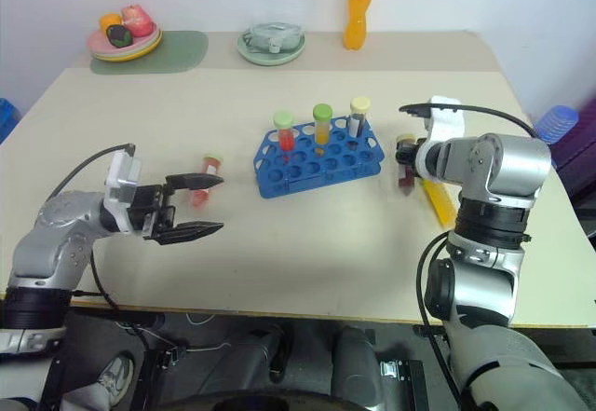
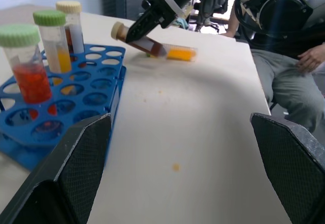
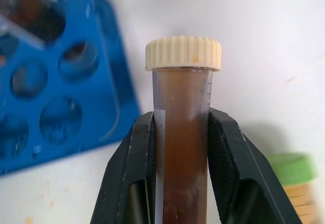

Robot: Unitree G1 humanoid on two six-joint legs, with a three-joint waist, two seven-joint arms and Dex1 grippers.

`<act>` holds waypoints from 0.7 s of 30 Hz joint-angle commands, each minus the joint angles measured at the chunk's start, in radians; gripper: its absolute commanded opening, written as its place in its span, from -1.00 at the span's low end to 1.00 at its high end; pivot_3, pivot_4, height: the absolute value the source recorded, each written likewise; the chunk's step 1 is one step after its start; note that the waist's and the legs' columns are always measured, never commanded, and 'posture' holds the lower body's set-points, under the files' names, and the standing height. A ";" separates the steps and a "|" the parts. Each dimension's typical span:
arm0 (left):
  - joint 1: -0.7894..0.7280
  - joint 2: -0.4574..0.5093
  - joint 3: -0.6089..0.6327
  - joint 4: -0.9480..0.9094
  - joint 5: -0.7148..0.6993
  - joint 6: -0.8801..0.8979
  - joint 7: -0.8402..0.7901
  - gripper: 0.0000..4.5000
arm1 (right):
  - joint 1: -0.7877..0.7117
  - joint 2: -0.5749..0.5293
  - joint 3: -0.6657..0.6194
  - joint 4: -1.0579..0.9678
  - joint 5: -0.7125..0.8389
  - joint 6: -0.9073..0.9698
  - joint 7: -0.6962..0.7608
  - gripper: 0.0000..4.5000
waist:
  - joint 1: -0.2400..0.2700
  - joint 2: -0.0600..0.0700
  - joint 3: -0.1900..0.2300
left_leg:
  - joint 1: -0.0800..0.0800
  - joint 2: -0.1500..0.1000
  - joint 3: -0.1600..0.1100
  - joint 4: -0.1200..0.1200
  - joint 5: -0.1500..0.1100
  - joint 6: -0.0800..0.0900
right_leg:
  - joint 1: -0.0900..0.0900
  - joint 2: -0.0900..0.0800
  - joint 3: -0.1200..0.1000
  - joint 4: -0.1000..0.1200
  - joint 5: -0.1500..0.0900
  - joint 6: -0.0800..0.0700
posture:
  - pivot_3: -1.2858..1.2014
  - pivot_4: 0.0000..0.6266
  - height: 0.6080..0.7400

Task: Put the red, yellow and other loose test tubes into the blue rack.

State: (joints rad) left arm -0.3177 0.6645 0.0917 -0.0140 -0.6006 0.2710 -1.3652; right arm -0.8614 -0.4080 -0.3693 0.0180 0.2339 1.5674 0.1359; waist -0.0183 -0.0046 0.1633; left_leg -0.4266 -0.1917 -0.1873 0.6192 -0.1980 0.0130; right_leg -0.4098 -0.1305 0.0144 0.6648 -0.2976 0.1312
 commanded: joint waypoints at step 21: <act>0.016 -0.004 0.025 -0.110 -0.020 0.044 0.101 1.00 | 0.480 0.213 0.178 -0.168 -0.013 -1.378 0.299 -0.65 | -0.006 0.001 0.000 | 0.005 0.001 0.001 -0.003 0.000 -0.001 | 0.001 0.003 0.003 0.001 0.001 0.001 | 0.03 -0.52 1.00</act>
State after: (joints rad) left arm -0.3057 0.6546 0.0930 -0.1025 -0.6159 0.3368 -1.2618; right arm -0.3694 -0.2024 -0.2024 -0.1960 0.2754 0.3355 0.4638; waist -0.0238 -0.0040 0.1637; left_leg -0.4200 -0.1897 -0.1853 0.6150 -0.1975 0.0124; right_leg -0.4076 -0.1270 0.0181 0.6656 -0.2970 0.1318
